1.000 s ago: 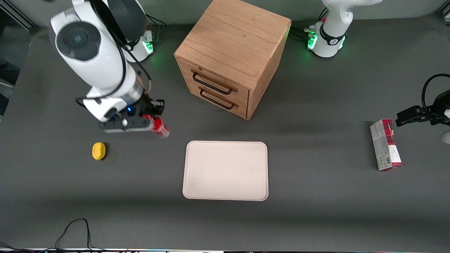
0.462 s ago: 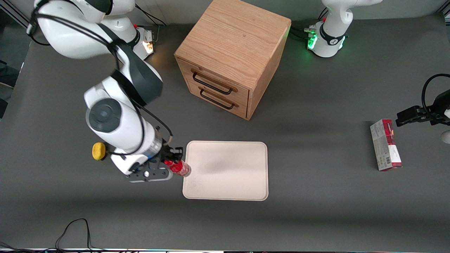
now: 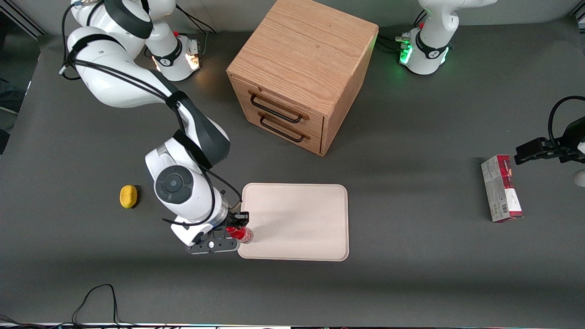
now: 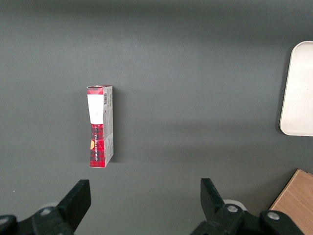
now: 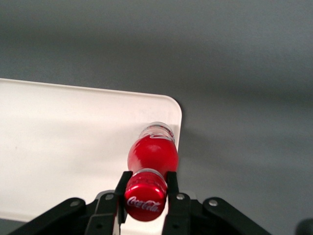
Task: Place coke bottle on tray
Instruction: 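Lower the bottle onto the white tray and open the right gripper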
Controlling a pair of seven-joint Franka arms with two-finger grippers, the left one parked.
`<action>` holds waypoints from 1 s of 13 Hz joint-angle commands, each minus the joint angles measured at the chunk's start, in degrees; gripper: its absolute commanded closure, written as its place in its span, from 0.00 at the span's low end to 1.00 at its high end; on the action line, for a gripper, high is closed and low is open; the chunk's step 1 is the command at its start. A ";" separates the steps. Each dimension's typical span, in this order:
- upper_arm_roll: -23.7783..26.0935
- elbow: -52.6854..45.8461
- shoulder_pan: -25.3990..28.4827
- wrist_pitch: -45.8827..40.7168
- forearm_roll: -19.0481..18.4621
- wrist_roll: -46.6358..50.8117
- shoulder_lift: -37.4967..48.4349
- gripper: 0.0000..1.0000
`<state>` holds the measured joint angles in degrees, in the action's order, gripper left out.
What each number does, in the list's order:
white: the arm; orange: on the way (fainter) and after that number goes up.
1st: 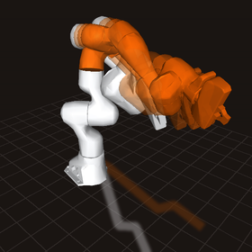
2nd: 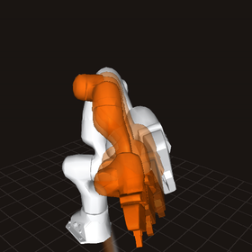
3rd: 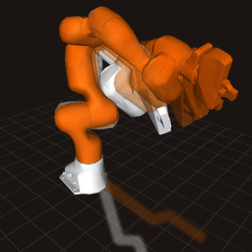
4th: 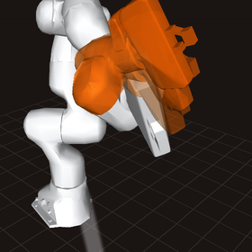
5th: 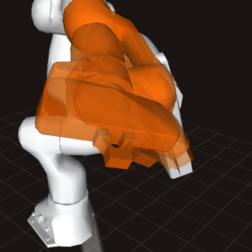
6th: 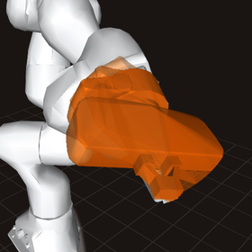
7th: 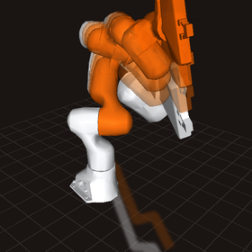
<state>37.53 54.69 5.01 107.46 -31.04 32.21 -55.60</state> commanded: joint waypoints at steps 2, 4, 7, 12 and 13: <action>0.71 -2.66 0.53 3.80 -2.01 0.66 -3.37 0.91; 0.62 -1.17 0.36 4.78 -2.18 0.74 -3.46 0.15; -0.70 0.51 -0.35 5.75 -4.55 0.66 -2.59 0.00; 0.71 3.47 -3.68 1.46 6.91 0.57 6.52 0.00; 0.53 6.98 -5.52 0.48 10.09 0.57 10.73 0.00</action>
<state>38.02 54.59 2.92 110.42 -26.61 32.21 -53.23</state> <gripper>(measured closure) 0.000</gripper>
